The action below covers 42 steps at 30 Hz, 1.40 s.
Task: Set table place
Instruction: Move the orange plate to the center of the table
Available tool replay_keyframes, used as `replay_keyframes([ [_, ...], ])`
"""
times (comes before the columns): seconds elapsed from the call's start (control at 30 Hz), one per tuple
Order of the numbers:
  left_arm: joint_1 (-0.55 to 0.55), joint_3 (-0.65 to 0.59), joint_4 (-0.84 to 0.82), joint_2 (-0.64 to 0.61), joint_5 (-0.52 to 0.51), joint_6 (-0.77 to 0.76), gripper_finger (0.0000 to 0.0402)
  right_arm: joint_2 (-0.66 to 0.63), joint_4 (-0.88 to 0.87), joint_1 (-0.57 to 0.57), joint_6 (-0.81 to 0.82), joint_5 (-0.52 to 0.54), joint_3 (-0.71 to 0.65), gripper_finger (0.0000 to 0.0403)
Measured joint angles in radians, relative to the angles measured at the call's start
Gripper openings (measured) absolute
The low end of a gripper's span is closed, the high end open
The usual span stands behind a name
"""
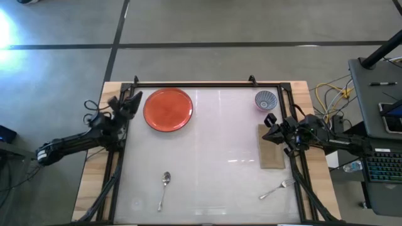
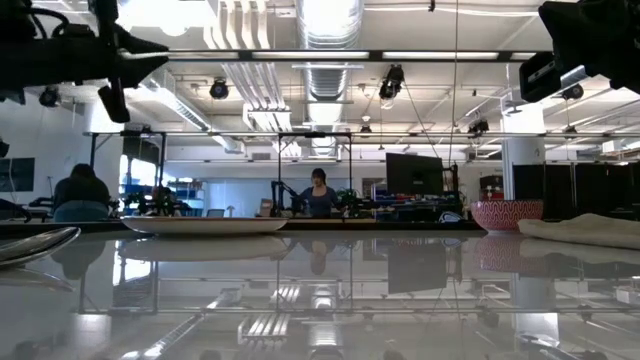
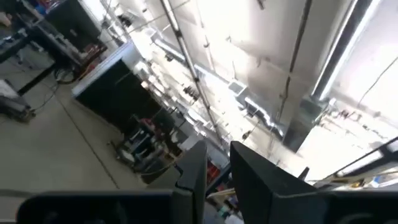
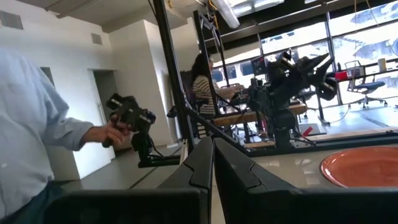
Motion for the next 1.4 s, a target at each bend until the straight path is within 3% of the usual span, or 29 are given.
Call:
replay_keyframes([
  [0.1,0.0,0.079,-0.13,0.057,0.005,-0.077,0.0056,0.0,0.0,0.0,0.0,0.0,0.0,0.0009],
  [0.27,-0.001,0.32,-0.401,0.251,0.123,-0.013,0.0056,0.0,0.0,0.0,0.0,0.0,0.0,0.0009],
  [0.43,0.023,0.605,-0.896,0.518,0.143,0.101,0.0056,0.0,0.0,0.0,0.0,0.0,0.0,0.0009],
  [0.53,0.085,0.708,-1.136,0.661,0.167,0.112,0.0056,0.0,0.0,0.0,0.0,0.0,0.0,0.0009],
  [0.73,0.33,0.831,-1.178,0.841,0.405,0.238,0.0056,0.0,0.0,0.0,0.0,0.0,0.0,0.0009],
  [1.1,0.722,0.989,-1.353,1.09,0.425,0.356,0.0056,0.0,0.0,0.0,0.0,0.0,0.0,0.0009],
  [1.4,0.798,0.997,-1.379,1.265,0.427,0.394,0.0054,0.0,0.0,0.0,0.0,0.0,0.0,0.0009],
])
